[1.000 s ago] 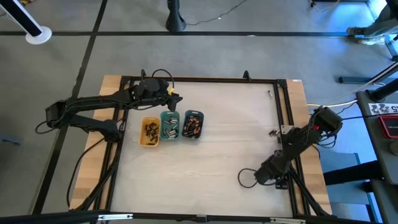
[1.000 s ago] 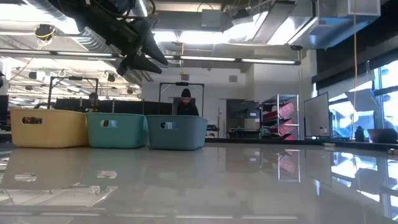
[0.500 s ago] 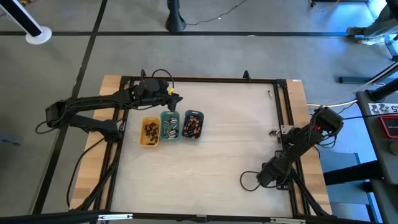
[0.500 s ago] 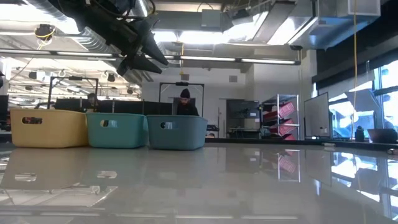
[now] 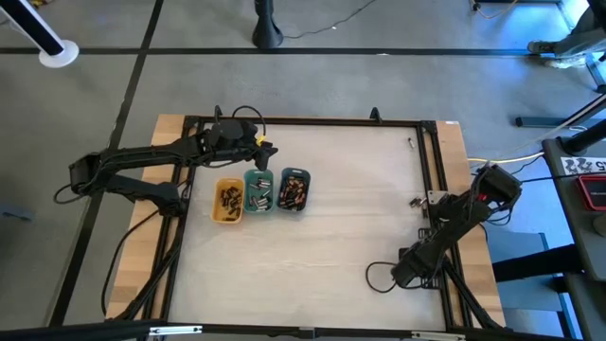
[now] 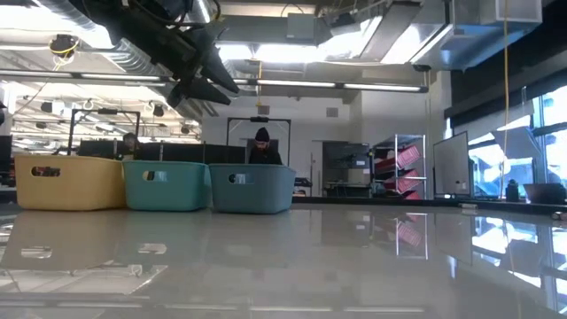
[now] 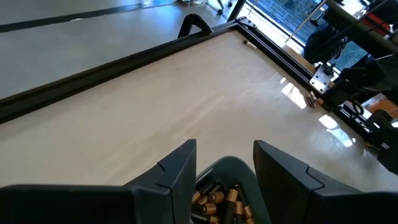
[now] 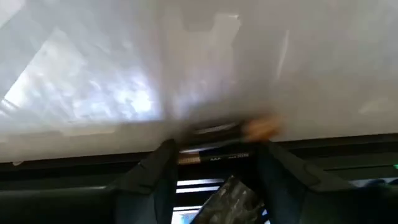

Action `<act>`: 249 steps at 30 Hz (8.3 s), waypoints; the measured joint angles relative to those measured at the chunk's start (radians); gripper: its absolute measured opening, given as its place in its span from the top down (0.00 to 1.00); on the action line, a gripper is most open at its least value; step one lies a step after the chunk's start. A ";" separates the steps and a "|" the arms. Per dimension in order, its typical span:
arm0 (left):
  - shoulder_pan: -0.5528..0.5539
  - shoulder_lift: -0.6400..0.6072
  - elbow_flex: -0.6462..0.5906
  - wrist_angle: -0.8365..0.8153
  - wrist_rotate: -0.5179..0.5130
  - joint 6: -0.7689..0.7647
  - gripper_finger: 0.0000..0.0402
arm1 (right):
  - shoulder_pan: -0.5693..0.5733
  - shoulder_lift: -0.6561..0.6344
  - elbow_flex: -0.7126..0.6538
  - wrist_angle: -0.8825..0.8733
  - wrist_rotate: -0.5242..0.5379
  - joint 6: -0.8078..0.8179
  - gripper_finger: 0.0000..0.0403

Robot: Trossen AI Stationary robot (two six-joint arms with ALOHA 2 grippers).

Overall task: Sort batteries
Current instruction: Put the small black battery into the yellow bin

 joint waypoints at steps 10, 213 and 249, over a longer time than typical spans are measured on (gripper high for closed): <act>0.001 0.000 0.000 0.002 0.000 0.025 0.63 | -0.013 0.000 0.160 -0.111 0.220 0.063 0.57; -0.345 -0.106 -0.030 -0.859 -0.103 -0.425 0.58 | -1.199 0.198 0.544 1.626 -0.664 0.025 0.22; -0.898 0.018 0.199 -1.059 0.364 -0.263 0.57 | -1.107 0.189 0.544 1.376 -0.593 -0.202 0.22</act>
